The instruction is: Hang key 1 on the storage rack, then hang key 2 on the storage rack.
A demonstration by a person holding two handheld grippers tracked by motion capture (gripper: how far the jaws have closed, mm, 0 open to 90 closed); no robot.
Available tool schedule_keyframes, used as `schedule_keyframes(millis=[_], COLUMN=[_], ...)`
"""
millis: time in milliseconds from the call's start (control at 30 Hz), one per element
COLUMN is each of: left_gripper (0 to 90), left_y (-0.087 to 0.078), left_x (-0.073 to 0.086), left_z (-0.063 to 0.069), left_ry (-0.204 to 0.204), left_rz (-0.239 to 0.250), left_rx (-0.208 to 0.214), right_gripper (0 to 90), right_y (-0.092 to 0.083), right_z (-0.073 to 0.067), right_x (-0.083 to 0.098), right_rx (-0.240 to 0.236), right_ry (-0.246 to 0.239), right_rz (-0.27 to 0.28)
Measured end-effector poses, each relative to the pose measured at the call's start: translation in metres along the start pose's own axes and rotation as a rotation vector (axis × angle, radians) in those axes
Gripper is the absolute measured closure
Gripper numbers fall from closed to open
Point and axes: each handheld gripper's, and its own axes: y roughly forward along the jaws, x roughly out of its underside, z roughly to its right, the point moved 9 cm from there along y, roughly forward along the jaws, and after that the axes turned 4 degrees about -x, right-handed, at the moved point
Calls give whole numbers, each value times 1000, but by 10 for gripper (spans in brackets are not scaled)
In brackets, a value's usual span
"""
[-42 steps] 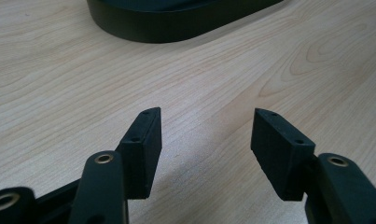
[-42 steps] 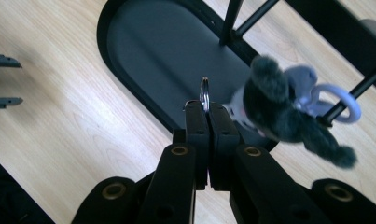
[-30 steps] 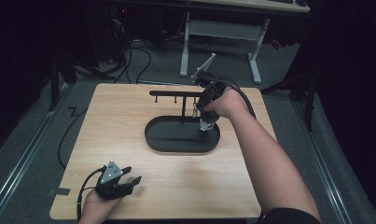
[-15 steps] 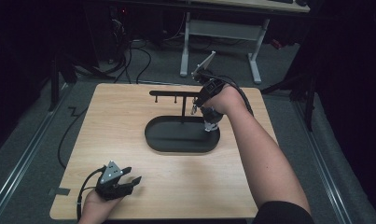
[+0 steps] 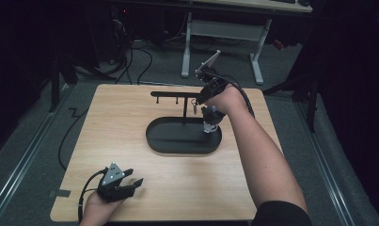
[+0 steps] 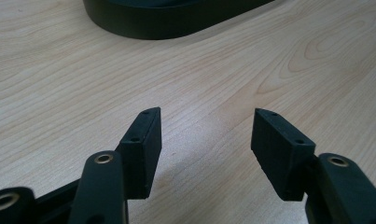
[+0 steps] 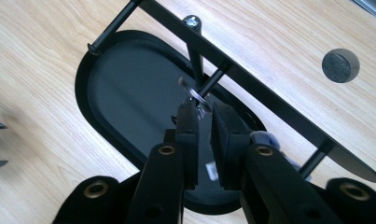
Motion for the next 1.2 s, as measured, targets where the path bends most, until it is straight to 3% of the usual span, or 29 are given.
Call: schedule_keyframes(millis=[333,500,700,933,1067,1200], left_gripper=[437,437,437,437,437,437], left_y=[0,0,2,3,3,0], left_x=[0,0,2,0,0,-1], left_z=[-2,2,3,8,9,10], left_ry=[-8,-2,-2,3,-3,-4], left_rz=[6,2,-5,-4,-4,6], left_rx=[-6,0,-6,5,14,11], right_gripper=[803,744,621,467,438,416], right_y=[-7,-4,6,25,40,55], right_z=[-4,-9,-15,-25,-31,-33], right_x=[18,33,57,83,100,118], right_rx=[-12,-17,-14,6,-17,-10], right_ry=[3,7,-34,-67,-70,-72], right_rz=[38,45,50,104,142,186])
